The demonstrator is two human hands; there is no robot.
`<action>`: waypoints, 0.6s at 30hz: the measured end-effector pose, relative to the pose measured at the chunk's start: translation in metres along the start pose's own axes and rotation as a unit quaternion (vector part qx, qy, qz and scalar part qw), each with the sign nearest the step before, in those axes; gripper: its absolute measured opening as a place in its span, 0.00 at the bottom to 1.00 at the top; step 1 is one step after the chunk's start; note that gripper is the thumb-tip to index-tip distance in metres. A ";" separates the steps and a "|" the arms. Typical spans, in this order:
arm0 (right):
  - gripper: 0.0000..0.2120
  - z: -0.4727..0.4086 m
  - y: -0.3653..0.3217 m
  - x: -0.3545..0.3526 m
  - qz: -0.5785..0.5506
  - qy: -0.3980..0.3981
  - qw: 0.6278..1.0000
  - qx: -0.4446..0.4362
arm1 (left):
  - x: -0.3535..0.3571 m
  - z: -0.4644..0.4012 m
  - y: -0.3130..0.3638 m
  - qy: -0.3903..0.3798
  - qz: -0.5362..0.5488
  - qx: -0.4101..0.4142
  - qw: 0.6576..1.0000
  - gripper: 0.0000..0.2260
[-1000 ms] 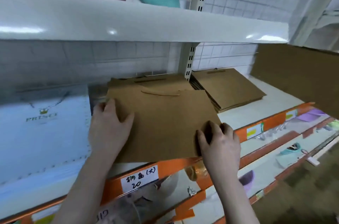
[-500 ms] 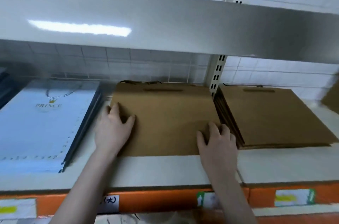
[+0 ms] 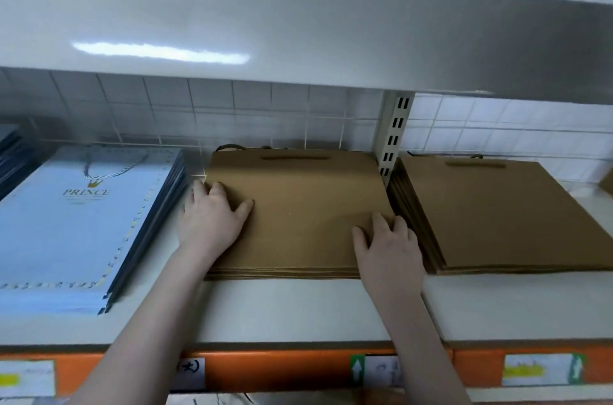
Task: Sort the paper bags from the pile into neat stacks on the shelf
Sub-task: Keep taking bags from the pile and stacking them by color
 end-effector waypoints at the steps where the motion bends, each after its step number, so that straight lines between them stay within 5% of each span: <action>1: 0.25 0.000 0.000 0.000 0.001 0.000 1.000 0.000 | 0.001 0.000 -0.001 -0.001 -0.010 0.005 1.000 0.31; 18: 0.25 0.021 -0.001 -0.007 -0.057 0.102 0.992 -0.056 | -0.013 0.039 0.012 0.109 -0.021 0.056 0.992 0.32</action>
Point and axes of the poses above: each hand's wrist, its own z-axis away from the middle knuckle, its own x-axis out of the palm, y = z × x, the point moved 4 cm from there along -z, towards the middle knuckle, and after that the axes turned 9 degrees about x, right-handed, at the moved point
